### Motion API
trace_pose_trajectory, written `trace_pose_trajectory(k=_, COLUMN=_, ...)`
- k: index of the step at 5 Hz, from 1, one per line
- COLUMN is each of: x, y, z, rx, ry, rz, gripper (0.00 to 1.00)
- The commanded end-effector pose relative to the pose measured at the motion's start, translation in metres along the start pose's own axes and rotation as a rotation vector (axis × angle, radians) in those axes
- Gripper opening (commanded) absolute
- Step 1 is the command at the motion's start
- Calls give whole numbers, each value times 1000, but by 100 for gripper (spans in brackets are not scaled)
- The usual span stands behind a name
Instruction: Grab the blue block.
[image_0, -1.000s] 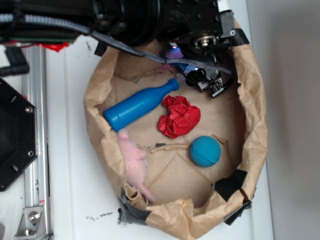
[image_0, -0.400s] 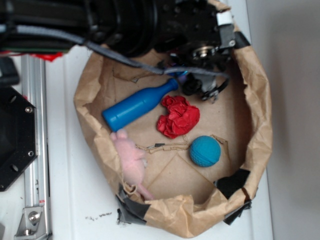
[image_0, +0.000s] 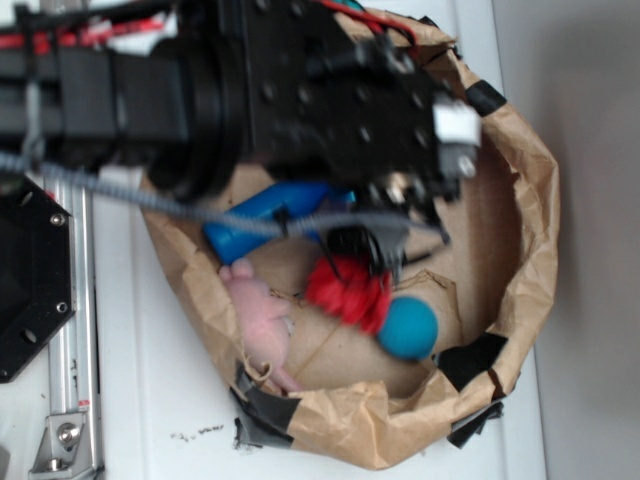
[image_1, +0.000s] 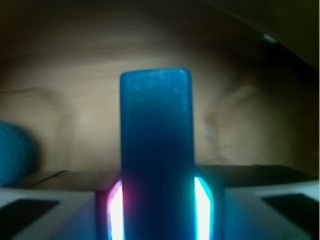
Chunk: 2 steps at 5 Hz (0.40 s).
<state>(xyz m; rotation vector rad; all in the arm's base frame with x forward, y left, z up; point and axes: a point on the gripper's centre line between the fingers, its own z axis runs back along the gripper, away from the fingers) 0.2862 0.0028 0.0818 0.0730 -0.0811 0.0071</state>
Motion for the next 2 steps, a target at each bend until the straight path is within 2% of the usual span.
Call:
trace_pose_trajectory(k=1, x=-2, y=-5, z=52, rx=-13, ry=-8, rz=-122, gripper=0)
trace_pose_trajectory(k=2, x=-5, y=3, z=55, rx=18, ry=-6, rz=-76, gripper=0)
